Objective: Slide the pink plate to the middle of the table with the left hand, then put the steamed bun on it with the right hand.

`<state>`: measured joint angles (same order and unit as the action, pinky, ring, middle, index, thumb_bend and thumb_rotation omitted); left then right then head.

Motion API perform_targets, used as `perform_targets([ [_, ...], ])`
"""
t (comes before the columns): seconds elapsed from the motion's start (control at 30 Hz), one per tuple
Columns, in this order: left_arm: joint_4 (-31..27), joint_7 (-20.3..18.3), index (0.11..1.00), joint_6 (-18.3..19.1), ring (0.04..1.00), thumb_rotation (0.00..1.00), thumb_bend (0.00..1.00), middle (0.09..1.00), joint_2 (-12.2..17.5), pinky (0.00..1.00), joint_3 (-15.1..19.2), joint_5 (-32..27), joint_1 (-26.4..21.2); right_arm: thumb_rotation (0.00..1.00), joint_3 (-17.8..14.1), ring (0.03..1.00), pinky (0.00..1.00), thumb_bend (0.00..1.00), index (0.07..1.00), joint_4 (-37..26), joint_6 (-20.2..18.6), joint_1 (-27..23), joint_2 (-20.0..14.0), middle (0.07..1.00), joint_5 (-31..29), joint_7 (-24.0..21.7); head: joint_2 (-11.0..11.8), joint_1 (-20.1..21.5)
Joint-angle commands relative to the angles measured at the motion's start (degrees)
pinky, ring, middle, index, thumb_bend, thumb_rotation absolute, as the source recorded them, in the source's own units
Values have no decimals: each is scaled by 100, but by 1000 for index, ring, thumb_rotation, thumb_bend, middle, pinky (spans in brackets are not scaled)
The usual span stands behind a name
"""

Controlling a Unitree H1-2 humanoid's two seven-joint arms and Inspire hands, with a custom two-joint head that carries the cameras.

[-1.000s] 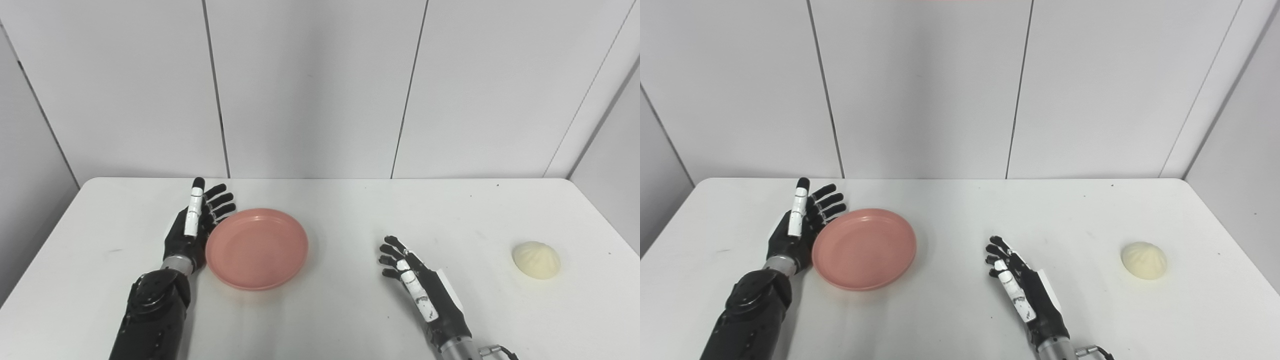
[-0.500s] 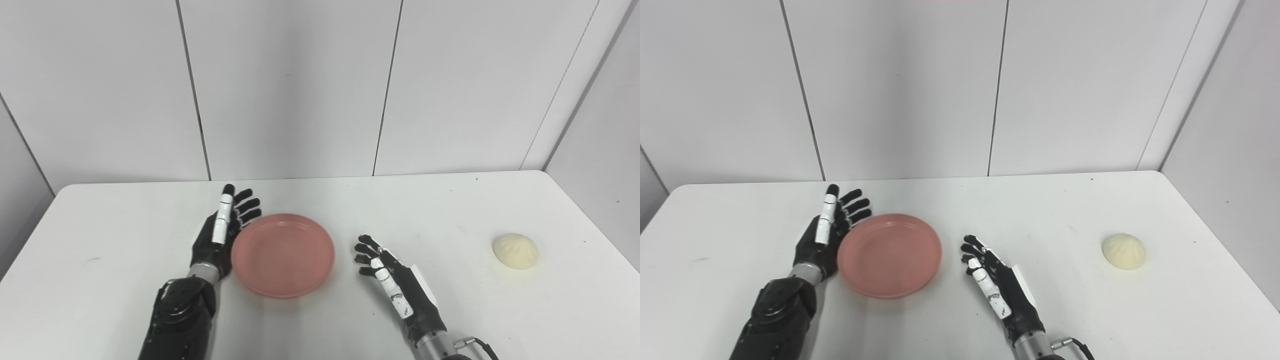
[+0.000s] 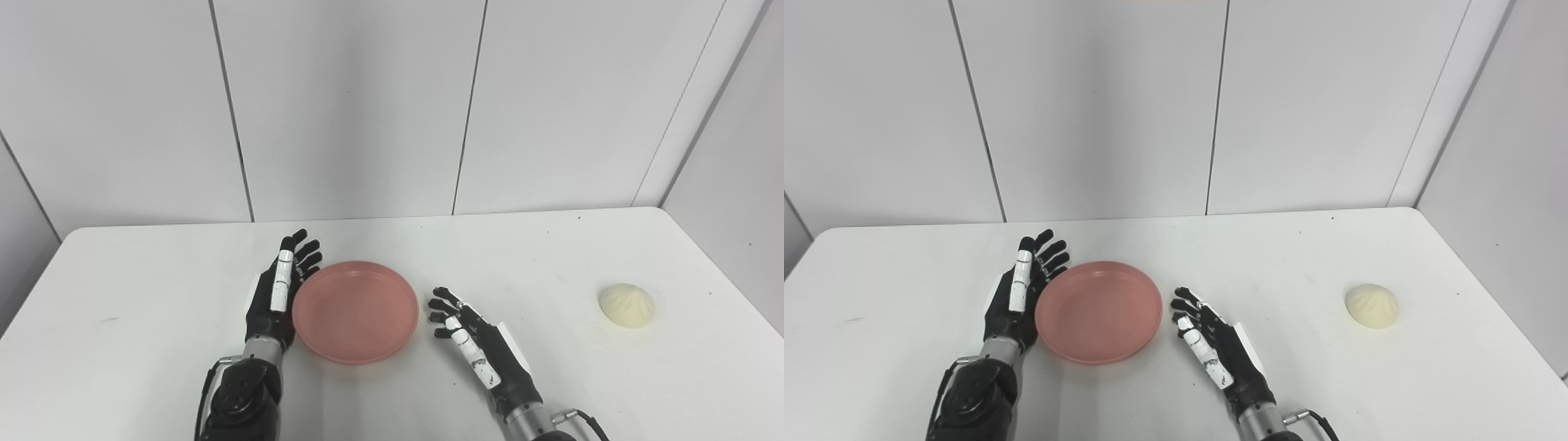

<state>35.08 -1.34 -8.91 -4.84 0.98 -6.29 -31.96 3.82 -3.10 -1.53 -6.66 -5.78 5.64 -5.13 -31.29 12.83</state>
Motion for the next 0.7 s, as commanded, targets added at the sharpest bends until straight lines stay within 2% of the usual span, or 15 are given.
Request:
perform_targets([
  [0.0, 3, -50, 887, -227, 861, 936, 727, 868, -22, 859, -75, 98, -168, 941, -11, 807, 749, 682, 864, -9, 194, -89, -30, 837, 26, 32, -3, -6],
  [0.2, 238, -80, 870, -404, 852, 945, 709, 851, 43, 859, -76, 160, -220, 947, -15, 809, 740, 706, 871, 119, 324, -115, -53, 850, 190, 148, 70, -7],
  [0.37, 271, -142, 869, -434, 853, 938, 697, 853, 77, 863, -50, 128, -204, 952, -141, 824, 753, 771, 871, 213, 659, -101, 29, 871, 613, 652, 120, -29],
  [0.5, 203, -171, 868, -356, 864, 931, 696, 860, 79, 871, -42, 115, -161, 956, -302, 849, 770, 783, 916, -35, 786, -117, 41, 904, 789, 944, 121, -39],
  [0.67, 169, -202, 878, -333, 864, 936, 700, 863, 103, 865, -70, 149, -133, 945, -476, 819, 718, 806, 902, -285, 850, -277, -98, 890, 1008, 1145, 123, 43],
])
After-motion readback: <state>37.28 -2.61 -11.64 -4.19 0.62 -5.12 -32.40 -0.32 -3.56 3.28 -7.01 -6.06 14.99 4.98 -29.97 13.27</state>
